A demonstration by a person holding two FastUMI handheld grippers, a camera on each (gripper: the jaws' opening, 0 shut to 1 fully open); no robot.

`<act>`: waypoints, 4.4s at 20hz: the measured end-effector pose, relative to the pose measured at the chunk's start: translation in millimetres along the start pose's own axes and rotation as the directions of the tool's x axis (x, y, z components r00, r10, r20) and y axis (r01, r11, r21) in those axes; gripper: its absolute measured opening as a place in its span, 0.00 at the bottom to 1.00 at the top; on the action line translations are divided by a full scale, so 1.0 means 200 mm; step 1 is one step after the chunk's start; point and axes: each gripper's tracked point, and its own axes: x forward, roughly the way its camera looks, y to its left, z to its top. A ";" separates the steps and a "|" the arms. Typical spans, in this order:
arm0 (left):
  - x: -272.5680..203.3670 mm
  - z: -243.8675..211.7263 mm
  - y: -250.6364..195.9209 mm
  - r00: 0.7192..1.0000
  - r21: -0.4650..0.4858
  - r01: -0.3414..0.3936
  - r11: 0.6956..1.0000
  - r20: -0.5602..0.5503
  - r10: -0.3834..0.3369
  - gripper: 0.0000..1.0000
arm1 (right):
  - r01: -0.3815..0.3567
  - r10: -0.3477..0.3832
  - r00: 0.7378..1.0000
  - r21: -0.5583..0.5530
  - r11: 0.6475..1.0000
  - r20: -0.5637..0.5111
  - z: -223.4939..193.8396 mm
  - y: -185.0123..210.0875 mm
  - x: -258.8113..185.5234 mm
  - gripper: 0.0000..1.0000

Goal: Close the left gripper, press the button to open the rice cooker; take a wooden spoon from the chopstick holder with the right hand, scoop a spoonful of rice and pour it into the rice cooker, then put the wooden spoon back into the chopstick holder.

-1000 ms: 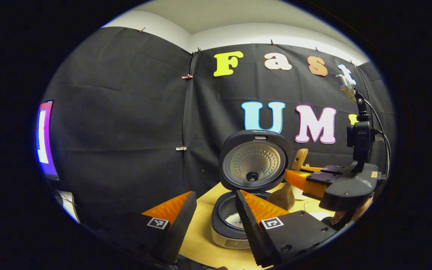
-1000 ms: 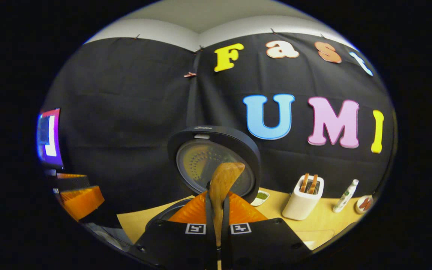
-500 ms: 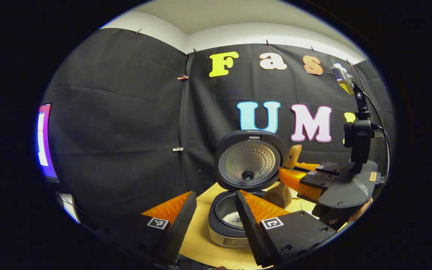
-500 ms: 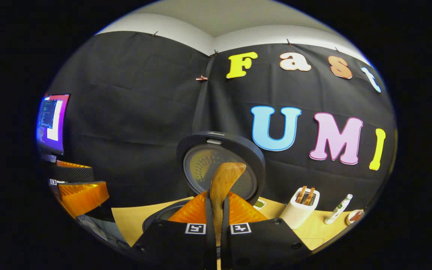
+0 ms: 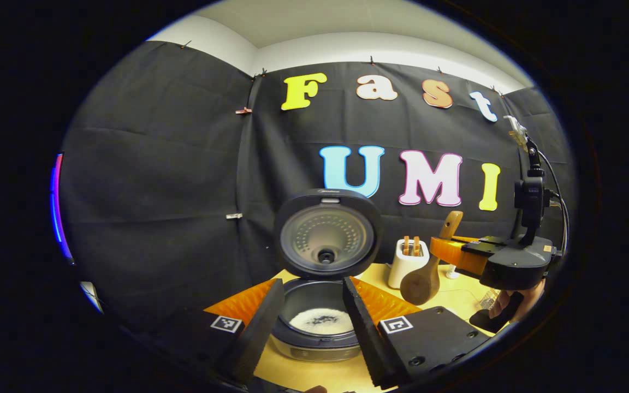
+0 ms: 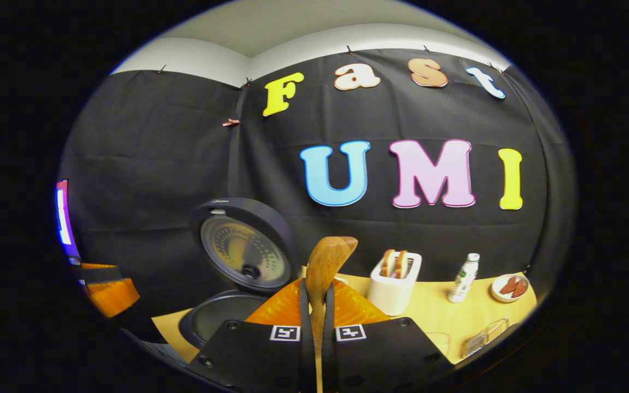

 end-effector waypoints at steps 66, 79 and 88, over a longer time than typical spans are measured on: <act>0.63 0.49 -0.14 0.990 0.072 -0.057 0.996 0.137 0.046 0.86 | 0.522 -0.530 0.829 -0.093 0.848 -0.180 -0.31 -1.37 -0.52 0.56; 1.06 0.67 -0.01 0.994 0.037 -0.030 0.999 0.106 0.026 0.86 | 0.511 -0.518 0.833 -0.089 0.855 -0.196 -0.32 -1.23 -0.45 0.57; 1.09 0.56 -0.02 1.000 0.042 -0.003 0.999 0.024 0.001 0.93 | 0.506 -0.513 0.835 -0.090 0.858 -0.197 -0.31 -1.21 -0.44 0.56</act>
